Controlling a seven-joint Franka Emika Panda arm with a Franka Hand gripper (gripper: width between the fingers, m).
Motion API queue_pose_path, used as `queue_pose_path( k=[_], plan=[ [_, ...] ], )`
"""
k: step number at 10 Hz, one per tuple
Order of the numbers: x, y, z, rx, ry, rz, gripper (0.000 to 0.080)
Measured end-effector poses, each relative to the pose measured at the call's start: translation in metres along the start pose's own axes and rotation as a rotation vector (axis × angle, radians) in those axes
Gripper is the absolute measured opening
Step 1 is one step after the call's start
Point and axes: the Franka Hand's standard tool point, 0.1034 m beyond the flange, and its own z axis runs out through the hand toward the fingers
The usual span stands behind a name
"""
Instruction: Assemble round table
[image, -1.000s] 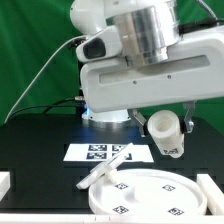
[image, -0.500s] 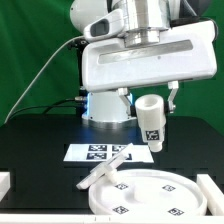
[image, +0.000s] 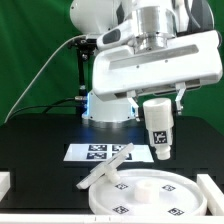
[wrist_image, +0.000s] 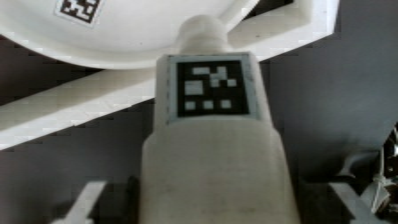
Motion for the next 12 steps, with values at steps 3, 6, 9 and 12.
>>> queue_pose_path(
  k=[3, 6, 9, 12],
  plan=[
    [-0.035, -0.007, 0.006, -0.037, -0.049, -0.130, 0.0407],
    [-0.039, 0.002, 0.013, -0.053, -0.077, -0.144, 0.0407],
    [-0.026, 0.015, 0.015, -0.062, -0.065, -0.169, 0.0407],
    [-0.015, 0.010, 0.019, -0.056, -0.052, -0.162, 0.0407]
  ],
)
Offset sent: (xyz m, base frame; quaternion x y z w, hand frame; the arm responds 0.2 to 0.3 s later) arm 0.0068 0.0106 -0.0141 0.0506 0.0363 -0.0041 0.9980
